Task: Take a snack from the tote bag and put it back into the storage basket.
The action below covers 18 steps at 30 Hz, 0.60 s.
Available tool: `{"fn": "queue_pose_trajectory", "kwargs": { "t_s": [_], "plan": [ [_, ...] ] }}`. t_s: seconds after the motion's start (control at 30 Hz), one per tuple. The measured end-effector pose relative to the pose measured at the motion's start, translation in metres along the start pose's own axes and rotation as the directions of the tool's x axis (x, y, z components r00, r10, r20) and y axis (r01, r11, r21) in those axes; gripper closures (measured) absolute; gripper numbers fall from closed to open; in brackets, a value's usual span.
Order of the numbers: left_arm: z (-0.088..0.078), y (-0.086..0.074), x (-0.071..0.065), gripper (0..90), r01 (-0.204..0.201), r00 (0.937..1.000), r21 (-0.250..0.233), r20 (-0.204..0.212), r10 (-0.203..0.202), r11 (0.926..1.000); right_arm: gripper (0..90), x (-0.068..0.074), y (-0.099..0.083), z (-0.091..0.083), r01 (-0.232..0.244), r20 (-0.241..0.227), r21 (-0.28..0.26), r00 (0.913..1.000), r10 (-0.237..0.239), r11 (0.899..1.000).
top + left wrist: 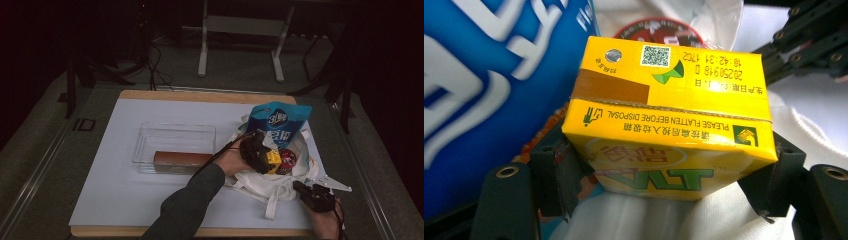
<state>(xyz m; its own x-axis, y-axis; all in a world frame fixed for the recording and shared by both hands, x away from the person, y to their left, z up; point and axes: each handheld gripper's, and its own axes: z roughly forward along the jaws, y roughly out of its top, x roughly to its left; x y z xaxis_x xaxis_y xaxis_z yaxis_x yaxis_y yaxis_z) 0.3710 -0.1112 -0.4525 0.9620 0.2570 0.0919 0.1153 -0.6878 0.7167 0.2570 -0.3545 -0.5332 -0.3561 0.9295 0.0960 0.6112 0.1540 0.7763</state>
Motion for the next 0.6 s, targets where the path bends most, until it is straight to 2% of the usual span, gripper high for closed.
{"fn": "queue_pose_trajectory", "kwargs": {
  "t_s": [0.13, 0.2, 0.6],
  "plan": [
    [-0.006, 0.003, -0.001, 28.7, 0.002, 0.9999, -0.011, -0.01, -0.003, 0.9999, 83.4, 0.0, 0.0, 0.0, 0.001, 0.001, 0.001, 1.0, -0.001, 1.0],
    [-0.009, 0.004, -0.001, 28.7, 0.019, 0.9998, -0.024, -0.01, -0.019, 0.9995, 83.5, 0.0, 0.0, 0.0, 0.0, 0.001, 0.0, 1.0, 0.0, 1.0],
    [-0.032, 0.011, 0.0, 28.6, 0.057, 0.998, -0.053, -0.024, -0.058, 0.997, 83.4, 0.0, 0.0, 0.0, -0.001, 0.0, 0.0, 1.0, 0.001, 1.0]
  ]
}}
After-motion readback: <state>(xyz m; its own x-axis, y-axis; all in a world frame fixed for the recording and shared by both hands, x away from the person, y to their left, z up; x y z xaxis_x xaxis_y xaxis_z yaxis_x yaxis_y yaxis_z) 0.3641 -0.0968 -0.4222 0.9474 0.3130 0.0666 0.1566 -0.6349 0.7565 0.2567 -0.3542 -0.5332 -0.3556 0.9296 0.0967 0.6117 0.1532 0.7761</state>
